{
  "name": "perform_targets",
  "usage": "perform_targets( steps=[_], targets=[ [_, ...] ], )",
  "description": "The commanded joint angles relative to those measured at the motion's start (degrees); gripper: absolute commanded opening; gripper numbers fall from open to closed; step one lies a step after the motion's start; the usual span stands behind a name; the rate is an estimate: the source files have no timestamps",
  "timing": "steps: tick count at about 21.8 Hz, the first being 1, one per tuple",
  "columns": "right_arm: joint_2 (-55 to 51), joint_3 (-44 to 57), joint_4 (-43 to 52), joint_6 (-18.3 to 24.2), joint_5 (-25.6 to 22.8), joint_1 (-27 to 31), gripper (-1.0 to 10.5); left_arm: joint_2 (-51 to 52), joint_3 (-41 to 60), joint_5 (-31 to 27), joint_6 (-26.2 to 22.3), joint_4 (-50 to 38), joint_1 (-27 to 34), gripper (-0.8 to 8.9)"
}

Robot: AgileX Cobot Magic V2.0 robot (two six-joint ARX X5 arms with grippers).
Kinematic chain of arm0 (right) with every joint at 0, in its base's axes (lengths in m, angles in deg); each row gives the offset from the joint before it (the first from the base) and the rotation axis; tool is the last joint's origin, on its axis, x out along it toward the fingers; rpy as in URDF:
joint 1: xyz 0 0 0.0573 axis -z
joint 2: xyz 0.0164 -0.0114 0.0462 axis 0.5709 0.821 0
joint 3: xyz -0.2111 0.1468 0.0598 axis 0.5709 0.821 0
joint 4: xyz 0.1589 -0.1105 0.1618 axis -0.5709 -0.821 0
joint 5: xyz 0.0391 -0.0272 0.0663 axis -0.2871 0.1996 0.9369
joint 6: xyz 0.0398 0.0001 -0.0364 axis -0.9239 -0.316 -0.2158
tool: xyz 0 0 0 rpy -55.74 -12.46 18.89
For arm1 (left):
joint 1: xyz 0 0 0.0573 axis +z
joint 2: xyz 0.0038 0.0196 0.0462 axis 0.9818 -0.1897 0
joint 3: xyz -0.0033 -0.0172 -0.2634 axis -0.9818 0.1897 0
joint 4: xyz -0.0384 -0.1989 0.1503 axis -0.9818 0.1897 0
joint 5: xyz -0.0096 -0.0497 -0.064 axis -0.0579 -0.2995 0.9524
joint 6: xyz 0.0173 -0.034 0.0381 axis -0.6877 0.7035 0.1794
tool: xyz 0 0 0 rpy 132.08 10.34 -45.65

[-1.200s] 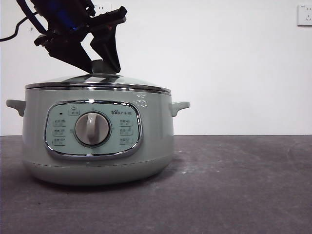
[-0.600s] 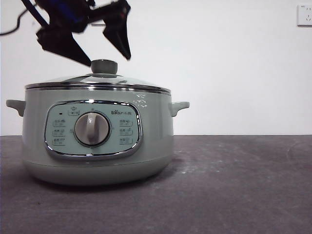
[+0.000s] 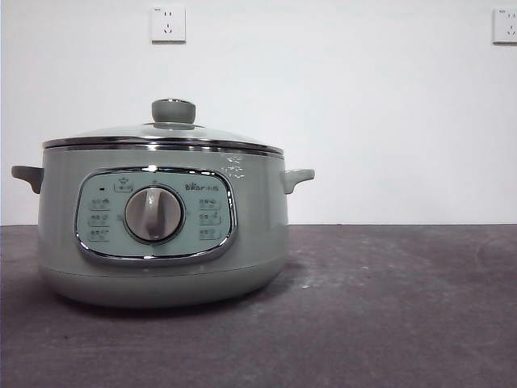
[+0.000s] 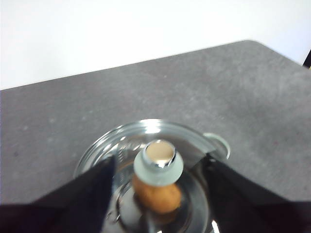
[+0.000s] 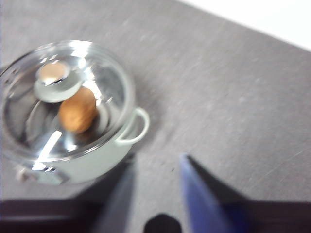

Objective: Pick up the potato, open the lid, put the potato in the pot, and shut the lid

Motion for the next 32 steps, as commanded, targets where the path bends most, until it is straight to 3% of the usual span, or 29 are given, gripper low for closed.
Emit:
perform_targets(
  steps=[1, 5, 12, 32],
  targets=[
    [-4.96, 8.20, 6.47, -0.70, 0.07, 0.74, -0.2, 1.11, 0.66, -3.80, -2.29, 2.64, -0.22, -0.08],
    [-14.84, 22.01, 17.29, -1.68, 0.04, 0.74, -0.2, 3.61, 3.28, -5.68, -3.58, 2.93, -0.22, -0.08],
    [-33.51, 40.72, 29.29, -3.15, -0.39, 0.74, -0.2, 16.81, 21.68, -5.29, -3.48, -8.07, -0.22, -0.08],
    [-35.36, 41.44, 28.06, -3.10, -0.37, 0.74, 0.0, 18.93, 24.00, -5.40, -1.79, -4.57, -0.20, -0.03]
  ],
)
